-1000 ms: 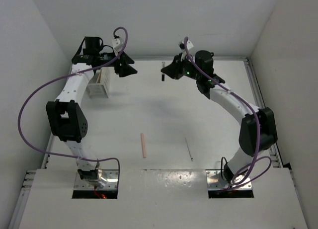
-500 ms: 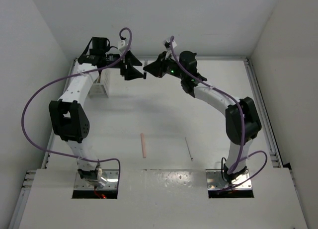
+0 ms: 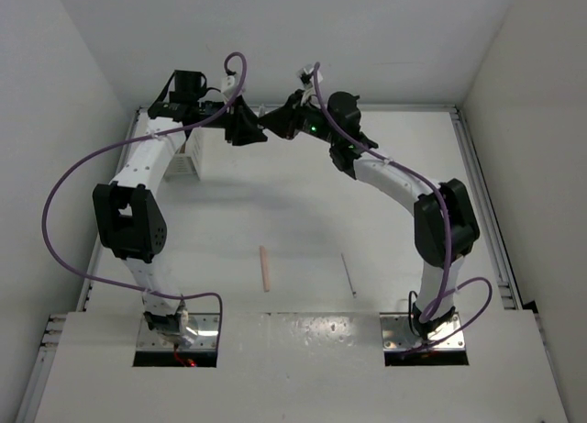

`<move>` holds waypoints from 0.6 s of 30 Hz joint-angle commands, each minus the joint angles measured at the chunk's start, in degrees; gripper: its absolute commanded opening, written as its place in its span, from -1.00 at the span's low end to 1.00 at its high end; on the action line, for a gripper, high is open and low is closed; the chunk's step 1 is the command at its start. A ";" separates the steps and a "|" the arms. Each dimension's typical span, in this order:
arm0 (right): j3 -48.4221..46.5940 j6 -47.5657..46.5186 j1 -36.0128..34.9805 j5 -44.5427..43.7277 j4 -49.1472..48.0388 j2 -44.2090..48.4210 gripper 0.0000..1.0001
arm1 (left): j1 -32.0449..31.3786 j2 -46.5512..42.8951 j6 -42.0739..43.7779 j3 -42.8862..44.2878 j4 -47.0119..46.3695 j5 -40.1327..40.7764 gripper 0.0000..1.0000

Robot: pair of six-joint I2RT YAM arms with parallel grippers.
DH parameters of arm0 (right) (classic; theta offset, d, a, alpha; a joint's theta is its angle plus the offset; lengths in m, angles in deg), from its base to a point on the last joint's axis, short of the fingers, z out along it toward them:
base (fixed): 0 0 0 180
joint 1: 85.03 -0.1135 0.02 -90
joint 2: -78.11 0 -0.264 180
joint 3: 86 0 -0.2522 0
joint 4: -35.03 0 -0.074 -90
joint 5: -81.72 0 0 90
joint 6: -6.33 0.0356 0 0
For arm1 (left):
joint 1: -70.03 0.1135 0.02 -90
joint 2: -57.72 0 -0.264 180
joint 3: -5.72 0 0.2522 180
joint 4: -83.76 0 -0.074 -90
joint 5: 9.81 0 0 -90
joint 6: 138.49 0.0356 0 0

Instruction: Organize the makeup

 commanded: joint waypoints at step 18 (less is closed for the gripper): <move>-0.06 2.44 -0.31 -0.93 -3.93 -0.15 0.44 | -0.33 0.08 -1.24 -0.21 -2.94 4.17 -1.00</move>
